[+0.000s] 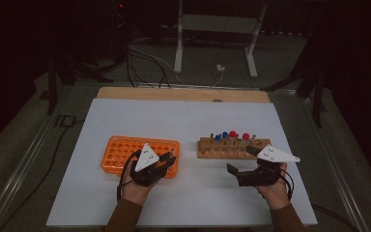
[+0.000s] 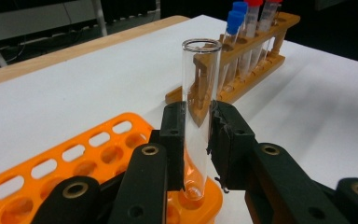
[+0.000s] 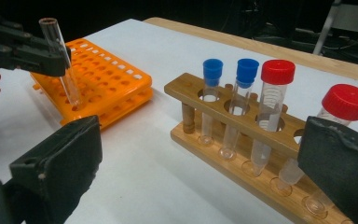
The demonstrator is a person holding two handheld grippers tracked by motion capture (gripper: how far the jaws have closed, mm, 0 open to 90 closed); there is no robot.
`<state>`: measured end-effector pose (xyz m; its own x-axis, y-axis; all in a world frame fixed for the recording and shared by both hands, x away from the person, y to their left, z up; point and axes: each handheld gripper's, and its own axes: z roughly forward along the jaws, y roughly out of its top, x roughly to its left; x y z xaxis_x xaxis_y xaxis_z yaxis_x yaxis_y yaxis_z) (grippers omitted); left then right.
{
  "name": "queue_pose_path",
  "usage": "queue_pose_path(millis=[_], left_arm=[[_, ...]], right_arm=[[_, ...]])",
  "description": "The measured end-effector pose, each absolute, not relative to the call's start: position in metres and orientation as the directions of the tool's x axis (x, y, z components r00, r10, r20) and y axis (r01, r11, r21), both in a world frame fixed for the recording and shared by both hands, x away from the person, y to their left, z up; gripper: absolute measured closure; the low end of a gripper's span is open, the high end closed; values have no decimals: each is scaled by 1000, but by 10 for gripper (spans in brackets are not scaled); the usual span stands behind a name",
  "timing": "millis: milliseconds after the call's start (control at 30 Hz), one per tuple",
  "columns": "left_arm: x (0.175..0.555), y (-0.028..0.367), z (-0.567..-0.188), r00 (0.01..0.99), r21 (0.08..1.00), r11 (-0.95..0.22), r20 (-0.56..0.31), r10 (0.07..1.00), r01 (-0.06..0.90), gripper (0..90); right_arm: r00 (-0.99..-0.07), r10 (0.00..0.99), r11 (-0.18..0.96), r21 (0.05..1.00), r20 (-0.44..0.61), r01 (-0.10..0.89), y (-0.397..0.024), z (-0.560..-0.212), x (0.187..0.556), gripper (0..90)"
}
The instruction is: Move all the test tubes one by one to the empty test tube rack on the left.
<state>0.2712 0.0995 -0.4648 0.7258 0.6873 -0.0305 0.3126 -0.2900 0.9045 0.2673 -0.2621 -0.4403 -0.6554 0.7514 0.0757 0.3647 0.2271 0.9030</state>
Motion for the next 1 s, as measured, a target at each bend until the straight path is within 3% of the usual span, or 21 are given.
queue_pose_path(millis=[1000], left_arm=[[268, 93, -491, 739, 822, -450, 53, 671, 349, 763]], right_arm=[[-655, 752, 225, 906, 74, 360, -265, -439, 266, 2]])
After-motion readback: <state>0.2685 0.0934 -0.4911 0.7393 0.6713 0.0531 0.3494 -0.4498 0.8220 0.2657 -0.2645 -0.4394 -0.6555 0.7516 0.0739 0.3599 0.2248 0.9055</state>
